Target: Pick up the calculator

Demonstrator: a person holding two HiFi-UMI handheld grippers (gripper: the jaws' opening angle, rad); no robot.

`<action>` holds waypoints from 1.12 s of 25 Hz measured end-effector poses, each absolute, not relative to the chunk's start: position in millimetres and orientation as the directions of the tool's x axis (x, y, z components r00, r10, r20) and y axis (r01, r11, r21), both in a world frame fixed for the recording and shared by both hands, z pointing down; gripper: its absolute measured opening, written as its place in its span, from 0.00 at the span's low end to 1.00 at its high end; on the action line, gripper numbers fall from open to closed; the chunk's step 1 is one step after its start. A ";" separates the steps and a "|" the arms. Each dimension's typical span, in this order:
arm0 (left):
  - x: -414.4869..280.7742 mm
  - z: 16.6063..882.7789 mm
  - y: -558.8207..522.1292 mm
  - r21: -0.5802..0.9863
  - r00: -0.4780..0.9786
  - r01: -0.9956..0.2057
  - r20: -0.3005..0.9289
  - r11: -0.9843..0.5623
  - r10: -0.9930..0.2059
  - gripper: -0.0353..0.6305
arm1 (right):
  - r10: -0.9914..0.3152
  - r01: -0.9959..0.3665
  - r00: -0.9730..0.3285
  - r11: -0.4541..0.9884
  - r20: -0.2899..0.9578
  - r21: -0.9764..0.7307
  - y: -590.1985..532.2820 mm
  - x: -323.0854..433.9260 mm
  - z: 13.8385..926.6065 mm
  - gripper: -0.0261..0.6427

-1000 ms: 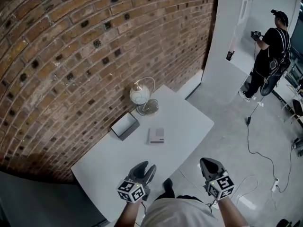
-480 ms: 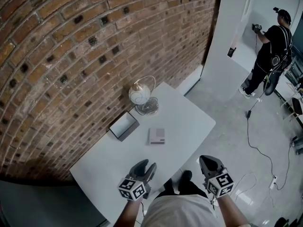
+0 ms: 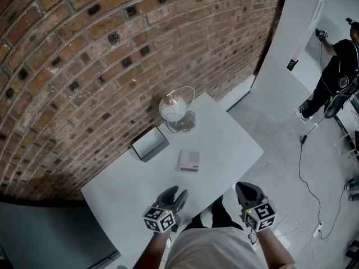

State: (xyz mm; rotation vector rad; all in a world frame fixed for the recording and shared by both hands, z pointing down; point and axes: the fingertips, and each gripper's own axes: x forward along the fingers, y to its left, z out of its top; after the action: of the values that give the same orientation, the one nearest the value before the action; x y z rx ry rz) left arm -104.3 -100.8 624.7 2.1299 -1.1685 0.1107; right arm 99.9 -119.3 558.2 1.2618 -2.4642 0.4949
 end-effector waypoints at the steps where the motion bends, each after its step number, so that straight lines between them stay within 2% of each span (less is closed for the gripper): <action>1: -102.7 630.1 -105.9 0.534 0.581 -0.775 0.392 -0.338 -0.713 0.36 | -0.697 -0.813 -0.565 0.560 0.441 -0.156 -127.6 99.9 562.3 0.06; 17: -78.3 747.0 -169.2 0.557 0.405 -0.830 0.564 -0.029 -0.720 0.36 | -0.442 -0.644 -0.703 0.727 0.558 -0.236 -221.5 91.4 630.5 0.06; 28: -82.0 844.0 -181.9 0.596 0.344 -0.777 0.673 0.203 -0.655 0.38 | -0.314 -0.570 -0.730 0.770 0.607 -0.287 -246.9 78.0 676.9 0.06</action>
State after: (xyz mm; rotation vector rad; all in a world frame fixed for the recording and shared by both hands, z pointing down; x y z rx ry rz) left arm -82.0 -181.9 844.0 1.5026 -1.3617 0.1386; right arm 78.0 -246.9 676.9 0.6608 -2.4221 0.6290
